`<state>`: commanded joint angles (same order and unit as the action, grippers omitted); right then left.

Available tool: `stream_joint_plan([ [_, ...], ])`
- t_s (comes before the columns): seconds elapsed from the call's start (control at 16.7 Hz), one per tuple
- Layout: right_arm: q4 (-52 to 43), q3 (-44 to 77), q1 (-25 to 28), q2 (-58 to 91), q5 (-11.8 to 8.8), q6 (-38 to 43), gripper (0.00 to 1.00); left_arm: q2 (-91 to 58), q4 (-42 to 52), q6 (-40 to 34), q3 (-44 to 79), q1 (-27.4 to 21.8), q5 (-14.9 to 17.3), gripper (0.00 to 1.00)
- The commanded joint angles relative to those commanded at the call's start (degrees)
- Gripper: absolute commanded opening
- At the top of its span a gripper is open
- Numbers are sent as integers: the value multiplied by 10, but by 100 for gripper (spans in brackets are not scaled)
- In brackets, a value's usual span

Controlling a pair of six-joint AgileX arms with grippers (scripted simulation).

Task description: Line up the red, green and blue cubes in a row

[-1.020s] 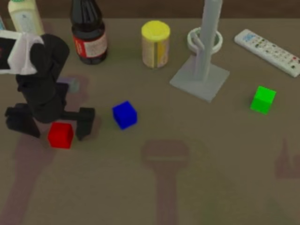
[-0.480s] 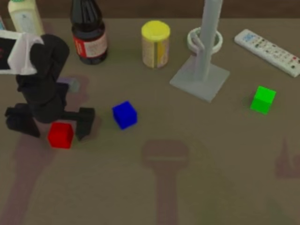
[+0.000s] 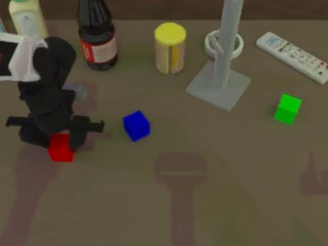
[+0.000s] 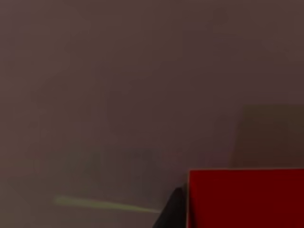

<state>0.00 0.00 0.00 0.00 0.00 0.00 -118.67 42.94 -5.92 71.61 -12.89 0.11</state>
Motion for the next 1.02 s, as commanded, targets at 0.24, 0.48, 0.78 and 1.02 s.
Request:
stream_joint_plan([
  [0.24,0,0,0,0,0,0,100,0,0,0,0,0,0,0],
  [0.48,0,0,0,0,0,0,100,0,0,0,0,0,0,0],
  [0.78,0,0,0,0,0,0,100,37,53,-1,38,6,-3,0],
  [1.02,0,0,0,0,0,0,100,72,142,-1,86,11,-3,0],
])
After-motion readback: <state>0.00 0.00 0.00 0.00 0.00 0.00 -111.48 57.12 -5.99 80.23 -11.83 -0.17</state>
